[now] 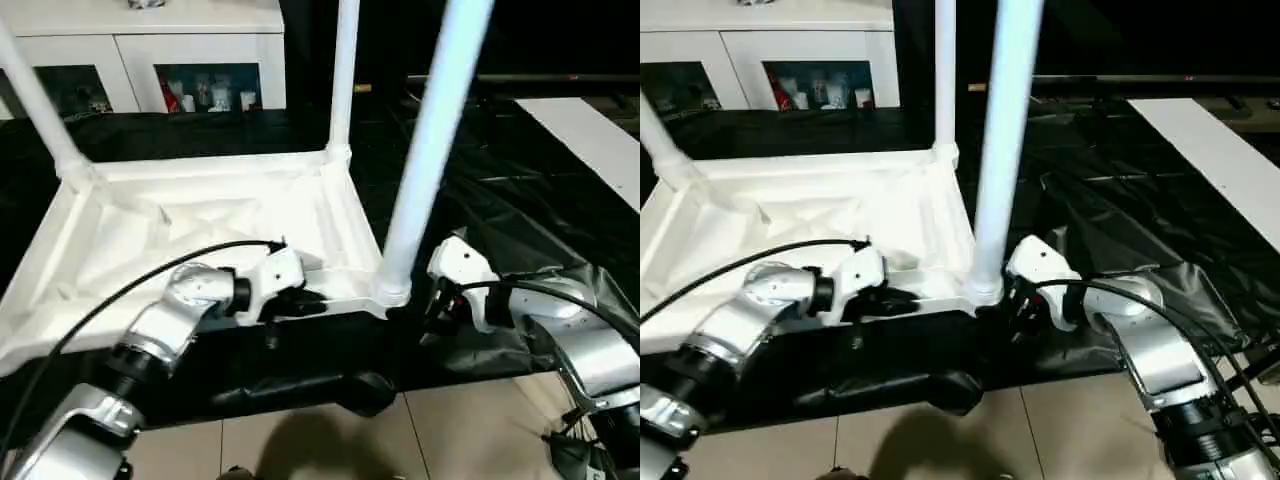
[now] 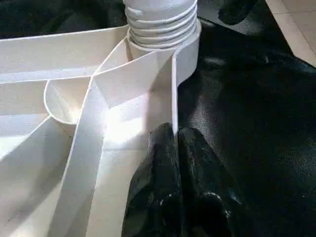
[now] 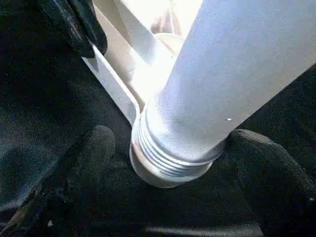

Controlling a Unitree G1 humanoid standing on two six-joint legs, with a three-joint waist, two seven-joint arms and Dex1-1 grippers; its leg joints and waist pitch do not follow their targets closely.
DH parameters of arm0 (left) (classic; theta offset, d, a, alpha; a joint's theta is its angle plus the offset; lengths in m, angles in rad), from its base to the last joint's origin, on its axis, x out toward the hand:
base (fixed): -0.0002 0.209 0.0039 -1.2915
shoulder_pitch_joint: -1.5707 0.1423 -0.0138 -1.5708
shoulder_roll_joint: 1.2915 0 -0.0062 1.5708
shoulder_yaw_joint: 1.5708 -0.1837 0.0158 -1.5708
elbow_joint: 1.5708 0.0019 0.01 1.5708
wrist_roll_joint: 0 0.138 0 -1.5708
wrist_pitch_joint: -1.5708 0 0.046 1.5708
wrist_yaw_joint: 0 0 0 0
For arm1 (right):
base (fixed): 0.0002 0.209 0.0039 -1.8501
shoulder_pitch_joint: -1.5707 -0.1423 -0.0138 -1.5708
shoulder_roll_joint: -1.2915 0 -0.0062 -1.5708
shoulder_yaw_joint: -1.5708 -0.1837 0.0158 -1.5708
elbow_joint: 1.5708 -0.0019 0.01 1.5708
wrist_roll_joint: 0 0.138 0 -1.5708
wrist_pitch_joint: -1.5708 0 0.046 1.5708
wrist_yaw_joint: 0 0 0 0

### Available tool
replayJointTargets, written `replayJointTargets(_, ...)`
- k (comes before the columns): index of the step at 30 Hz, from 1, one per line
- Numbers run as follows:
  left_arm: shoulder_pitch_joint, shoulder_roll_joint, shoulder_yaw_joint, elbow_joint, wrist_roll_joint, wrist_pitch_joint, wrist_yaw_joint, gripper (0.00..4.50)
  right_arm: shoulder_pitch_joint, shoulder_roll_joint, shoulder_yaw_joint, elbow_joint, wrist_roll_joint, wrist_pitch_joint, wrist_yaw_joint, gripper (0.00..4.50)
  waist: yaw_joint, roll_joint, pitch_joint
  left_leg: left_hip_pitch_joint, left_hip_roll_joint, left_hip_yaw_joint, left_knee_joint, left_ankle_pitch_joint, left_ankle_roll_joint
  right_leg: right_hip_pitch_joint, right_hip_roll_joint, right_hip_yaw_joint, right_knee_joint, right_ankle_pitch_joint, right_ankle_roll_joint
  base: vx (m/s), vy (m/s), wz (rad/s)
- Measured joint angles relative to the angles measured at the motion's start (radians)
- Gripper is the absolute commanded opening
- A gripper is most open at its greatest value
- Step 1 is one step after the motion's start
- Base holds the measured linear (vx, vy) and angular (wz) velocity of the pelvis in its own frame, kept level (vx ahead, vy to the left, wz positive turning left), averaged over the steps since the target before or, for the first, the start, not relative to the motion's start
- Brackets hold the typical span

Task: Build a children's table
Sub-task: Rotate table base

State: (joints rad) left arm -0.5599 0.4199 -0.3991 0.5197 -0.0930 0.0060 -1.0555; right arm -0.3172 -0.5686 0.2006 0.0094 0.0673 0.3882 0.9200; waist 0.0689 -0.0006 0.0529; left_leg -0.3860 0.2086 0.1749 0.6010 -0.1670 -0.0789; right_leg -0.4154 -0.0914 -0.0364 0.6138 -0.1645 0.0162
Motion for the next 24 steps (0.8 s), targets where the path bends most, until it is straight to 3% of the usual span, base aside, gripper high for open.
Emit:
replayJointTargets(3, -0.025, -0.02, 0.004, 0.053, 0.004, -0.008, 0.004, 0.1, 0.006, -0.003, -0.002, -0.004, 0.0, 0.0, -0.007, 3.97, -0.006, 0.008, 0.0, 0.001, 0.0, 0.0, 0.0, 0.0, 0.0, 0.002, 0.0, 0.0, 0.0, 0.0, 0.0, 0.0, 0.0, 0.0)
replayJointTargets(7, -0.03, -0.035, 0.018, 0.066, 0.016, 0.008, 0.026, 0.1, 0.012, -0.004, -0.003, -0.008, 0.0, 0.0, -0.017, 3.97, -0.01, 0.01, -0.001, 0.002, 0.0, -0.001, 0.0, 0.0, 0.0, 0.002, 0.0, 0.0, 0.0, 0.0, -0.001, 0.0, 0.0, 0.0)
replayJointTargets(8, -0.033, -0.038, 0.022, 0.065, 0.017, 0.024, 0.027, 0.49, 0.015, -0.004, -0.003, -0.008, 0.0, 0.0, -0.019, 3.97, -0.012, 0.01, -0.001, 0.002, 0.0, -0.001, 0.0, 0.0, 0.0, 0.002, 0.0, 0.0, 0.0, 0.0, -0.001, 0.0, 0.0, 0.0)
replayJointTargets(12, -0.046, -0.053, 0.025, 0.058, 0.026, 0.065, 0.059, 0.7, 0.034, -0.005, -0.003, -0.013, 0.0, 0.002, -0.023, 3.97, -0.011, 0.013, -0.002, 0.002, 0.0, -0.002, 0.0, 0.0, 0.0, 0.003, 0.0, 0.0, -0.001, 0.001, -0.001, 0.0, 0.0, 0.0)
replayJointTargets(19, -0.045, -0.114, 0.027, 0.049, 0.031, 0.091, 0.099, 0.7, 0.04, -0.008, -0.003, -0.045, 0.001, 0.011, -0.031, 3.97, -0.011, 0.027, -0.006, 0.002, 0.0, -0.001, 0.001, 0.0, 0.0, 0.003, -0.001, -0.001, -0.001, 0.0, -0.001, 0.0, 0.0, 0.0)
replayJointTargets(24, -0.046, -0.124, 0.027, 0.041, 0.048, 0.108, 0.115, 0.7, 0.053, -0.025, -0.007, -0.051, 0.002, 0.021, -0.033, 3.97, -0.014, 0.029, -0.007, 0.002, 0.0, -0.002, 0.001, 0.0, 0.0, 0.003, 0.0, -0.001, -0.001, 0.0, 0.0, 0.0, 0.0, 0.0)
